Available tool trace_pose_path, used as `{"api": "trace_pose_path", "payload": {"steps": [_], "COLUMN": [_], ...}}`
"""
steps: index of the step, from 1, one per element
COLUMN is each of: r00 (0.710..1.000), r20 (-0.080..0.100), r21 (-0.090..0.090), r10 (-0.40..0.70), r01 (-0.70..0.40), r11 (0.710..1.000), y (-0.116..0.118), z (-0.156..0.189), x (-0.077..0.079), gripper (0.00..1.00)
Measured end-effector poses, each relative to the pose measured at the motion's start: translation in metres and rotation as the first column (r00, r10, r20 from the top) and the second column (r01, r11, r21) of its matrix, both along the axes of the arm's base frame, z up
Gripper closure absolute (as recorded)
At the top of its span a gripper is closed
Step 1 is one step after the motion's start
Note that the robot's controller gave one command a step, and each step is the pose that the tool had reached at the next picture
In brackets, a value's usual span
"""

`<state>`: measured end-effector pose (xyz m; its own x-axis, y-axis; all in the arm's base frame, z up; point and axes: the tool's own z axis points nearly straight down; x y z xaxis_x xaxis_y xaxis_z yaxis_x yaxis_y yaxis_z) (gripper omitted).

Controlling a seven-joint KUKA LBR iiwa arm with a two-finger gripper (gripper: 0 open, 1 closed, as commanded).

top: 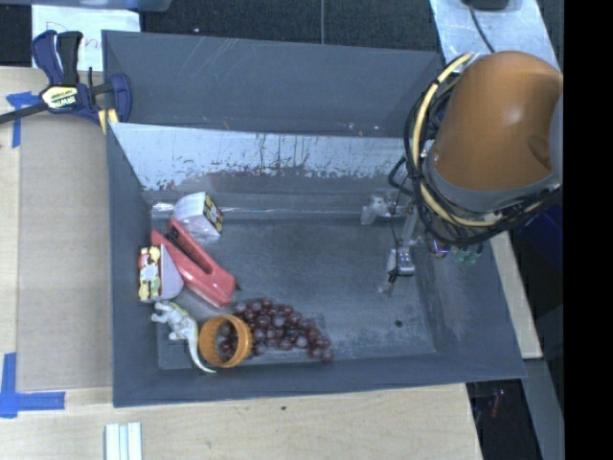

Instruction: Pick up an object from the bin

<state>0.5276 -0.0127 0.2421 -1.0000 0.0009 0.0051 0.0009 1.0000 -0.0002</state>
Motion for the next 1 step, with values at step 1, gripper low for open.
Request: {"api": "trace_pose_path", "payload": {"steps": [1], "r00": [1.0], "r20": [0.009], "r21": [0.0], "r10": [0.0], "r01": [0.0], "r11": [1.0], "y": [-0.0001], "z": [0.0048], "x": [0.0013], "gripper": [0.0]}}
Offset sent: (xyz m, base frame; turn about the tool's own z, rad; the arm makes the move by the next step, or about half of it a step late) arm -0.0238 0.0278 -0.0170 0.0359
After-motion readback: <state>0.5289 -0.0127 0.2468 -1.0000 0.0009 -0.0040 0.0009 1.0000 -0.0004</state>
